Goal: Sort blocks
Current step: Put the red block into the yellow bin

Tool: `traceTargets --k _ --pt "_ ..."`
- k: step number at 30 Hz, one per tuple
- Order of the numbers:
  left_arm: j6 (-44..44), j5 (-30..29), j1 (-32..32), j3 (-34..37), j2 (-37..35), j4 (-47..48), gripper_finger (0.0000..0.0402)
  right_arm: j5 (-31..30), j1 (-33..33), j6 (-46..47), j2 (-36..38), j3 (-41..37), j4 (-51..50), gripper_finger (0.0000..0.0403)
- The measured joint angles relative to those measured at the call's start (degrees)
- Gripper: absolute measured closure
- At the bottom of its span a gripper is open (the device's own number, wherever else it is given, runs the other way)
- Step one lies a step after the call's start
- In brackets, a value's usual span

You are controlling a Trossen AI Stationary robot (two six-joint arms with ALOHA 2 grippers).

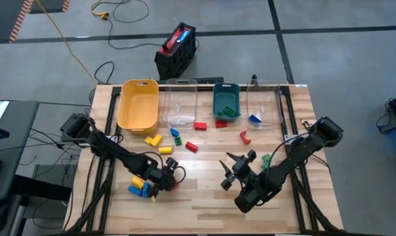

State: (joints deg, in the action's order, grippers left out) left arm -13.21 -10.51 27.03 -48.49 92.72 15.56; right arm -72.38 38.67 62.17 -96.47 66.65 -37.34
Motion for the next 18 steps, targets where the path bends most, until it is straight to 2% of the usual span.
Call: traceTargets --k 5,10,15,18 --pt "-0.5 -12.9 0.4 0.0 -5.3 -2.6 0.0275 3.8 -1.6 6.4 -0.4 -0.2 5.7 0.0193" --pt "-5.6 -27.5 1.0 0.0 -9.1 -6.9 0.0273 10.2 -4.5 -3.8 -4.0 -1.5 20.4 0.0193" --pt "-10.3 -41.4 0.4 0.0 -10.7 -7.4 0.0270 10.2 -5.9 -9.6 -4.1 -1.4 24.8 0.0193" --pt "-9.3 -43.4 -2.3 0.0 -12.4 -7.3 0.0269 7.2 -5.7 -10.7 -4.0 -1.4 24.6 0.0193"
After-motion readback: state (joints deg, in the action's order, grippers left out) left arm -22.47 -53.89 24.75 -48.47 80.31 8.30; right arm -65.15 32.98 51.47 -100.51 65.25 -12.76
